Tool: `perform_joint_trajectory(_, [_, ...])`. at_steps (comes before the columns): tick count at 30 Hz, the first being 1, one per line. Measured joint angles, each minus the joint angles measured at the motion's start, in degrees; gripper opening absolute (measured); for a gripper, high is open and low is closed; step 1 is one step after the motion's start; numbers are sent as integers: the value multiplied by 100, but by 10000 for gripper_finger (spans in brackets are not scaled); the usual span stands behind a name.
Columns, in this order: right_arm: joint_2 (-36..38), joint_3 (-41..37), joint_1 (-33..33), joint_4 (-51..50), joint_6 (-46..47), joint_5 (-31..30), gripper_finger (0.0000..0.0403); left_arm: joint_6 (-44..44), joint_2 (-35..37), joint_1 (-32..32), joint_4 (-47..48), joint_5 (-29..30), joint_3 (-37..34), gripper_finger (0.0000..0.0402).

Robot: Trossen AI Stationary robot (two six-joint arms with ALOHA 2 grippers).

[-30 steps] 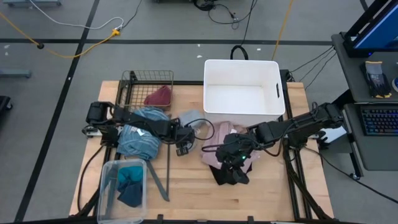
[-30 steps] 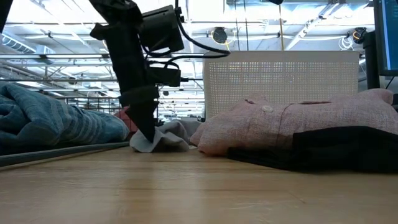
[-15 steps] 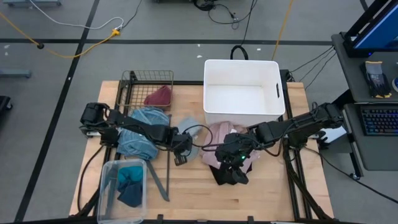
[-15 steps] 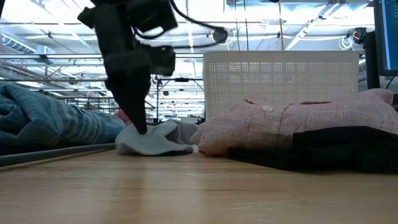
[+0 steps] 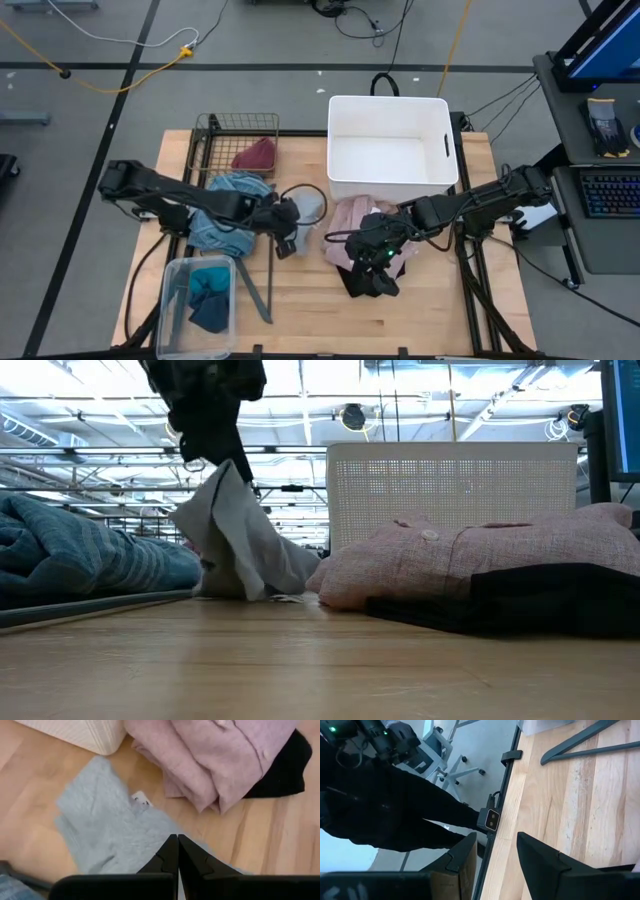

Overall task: Pick & Place Cloths
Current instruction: Put the gray shorts into the black wire basket

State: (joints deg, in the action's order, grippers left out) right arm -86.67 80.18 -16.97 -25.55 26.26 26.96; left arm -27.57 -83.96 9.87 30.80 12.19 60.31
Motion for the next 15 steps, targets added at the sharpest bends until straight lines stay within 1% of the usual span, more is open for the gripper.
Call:
perform_joint_trajectory(8, [0, 0, 0, 49, -11, 5, 132, -127, 246, -2, -190, 34, 11, 1])
perform_joint_trajectory(12, [0, 0, 0, 51, -11, 6, 132, -99, 334, -3, -91, 3, 235, 1])
perform_joint_trajectory(15, [0, 0, 0, 81, -21, 4, 132, -28, 351, -4, 8, -12, 609, 0])
